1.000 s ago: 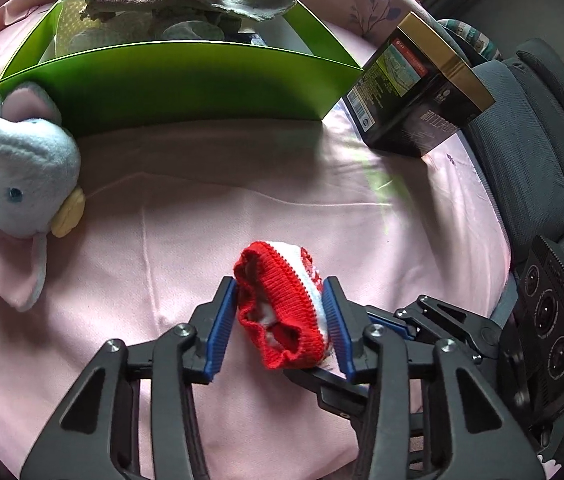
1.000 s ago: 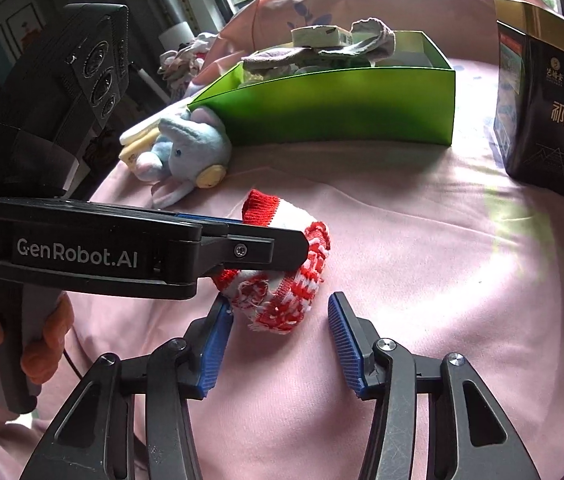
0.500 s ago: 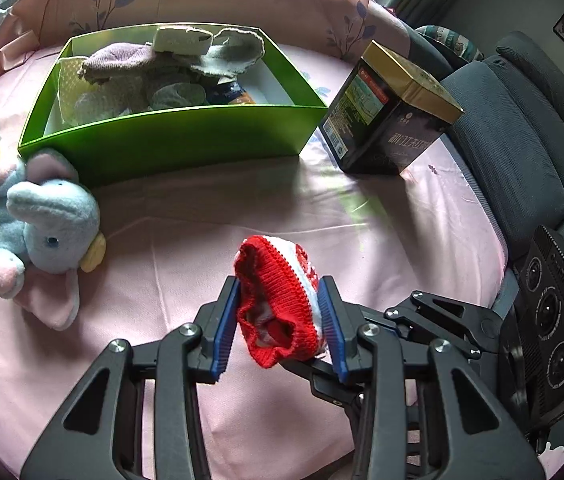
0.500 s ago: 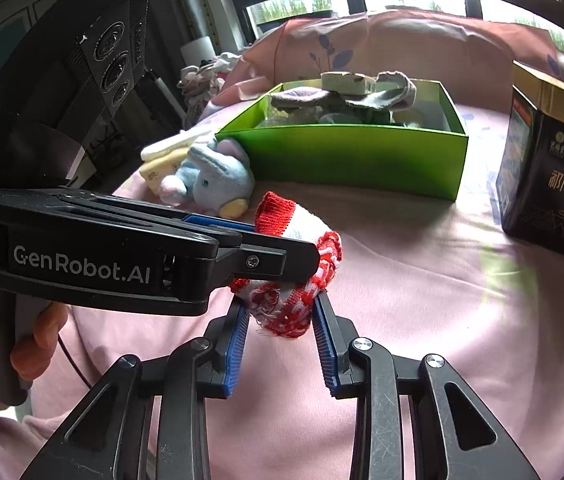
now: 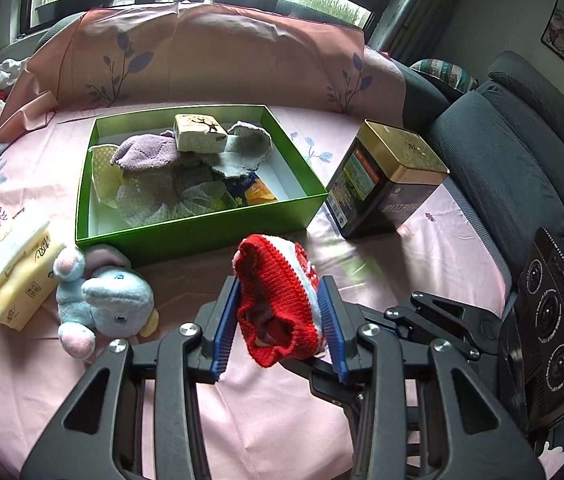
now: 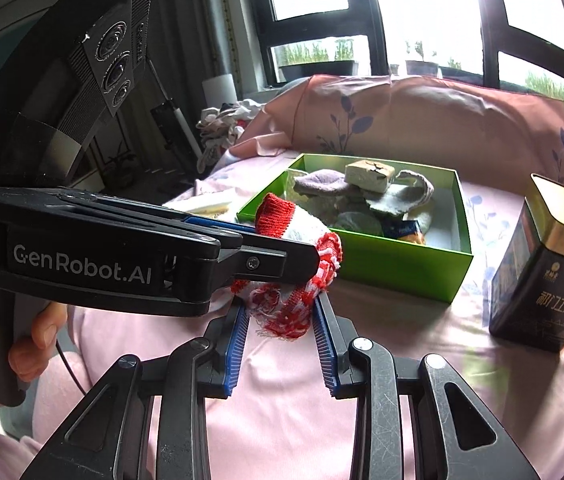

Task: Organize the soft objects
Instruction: 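Carry the knitted sock over the green box with the right gripper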

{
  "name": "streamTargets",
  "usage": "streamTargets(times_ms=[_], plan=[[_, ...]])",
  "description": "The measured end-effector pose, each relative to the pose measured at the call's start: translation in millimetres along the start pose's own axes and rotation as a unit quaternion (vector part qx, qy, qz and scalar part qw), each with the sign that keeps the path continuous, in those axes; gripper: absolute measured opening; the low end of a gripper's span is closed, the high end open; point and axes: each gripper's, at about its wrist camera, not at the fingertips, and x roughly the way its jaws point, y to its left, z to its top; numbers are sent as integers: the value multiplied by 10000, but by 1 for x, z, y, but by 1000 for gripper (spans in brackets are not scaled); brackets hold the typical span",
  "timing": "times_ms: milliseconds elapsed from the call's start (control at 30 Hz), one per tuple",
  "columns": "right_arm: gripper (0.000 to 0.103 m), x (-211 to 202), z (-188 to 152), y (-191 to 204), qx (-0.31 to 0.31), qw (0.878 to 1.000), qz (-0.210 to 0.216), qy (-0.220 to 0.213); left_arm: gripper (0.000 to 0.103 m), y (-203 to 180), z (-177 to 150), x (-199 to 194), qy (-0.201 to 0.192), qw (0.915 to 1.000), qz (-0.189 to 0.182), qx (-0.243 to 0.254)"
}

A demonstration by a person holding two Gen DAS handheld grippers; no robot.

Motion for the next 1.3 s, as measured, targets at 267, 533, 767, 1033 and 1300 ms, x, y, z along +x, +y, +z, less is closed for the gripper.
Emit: streamTargets(times_ms=[267,533,767,1033,1300], plan=[[34,9,21,-6,-17,9998,29,-183,38,8,22,-6,-179,9998,107,58],[34,21,38,-21,41,9996,-50,-270,37,10,47,2,-236,9994,153,192],[34,34,53,-38,64,9994,-154,-308,37,13,70,16,-253,9991,147,291],[34,60,68,-63,125,9994,-251,-217,37,28,100,46,-87,9999,51,105],[34,89,74,-88,364,9989,-288,21,37,39,117,82,124,9999,101,30]])
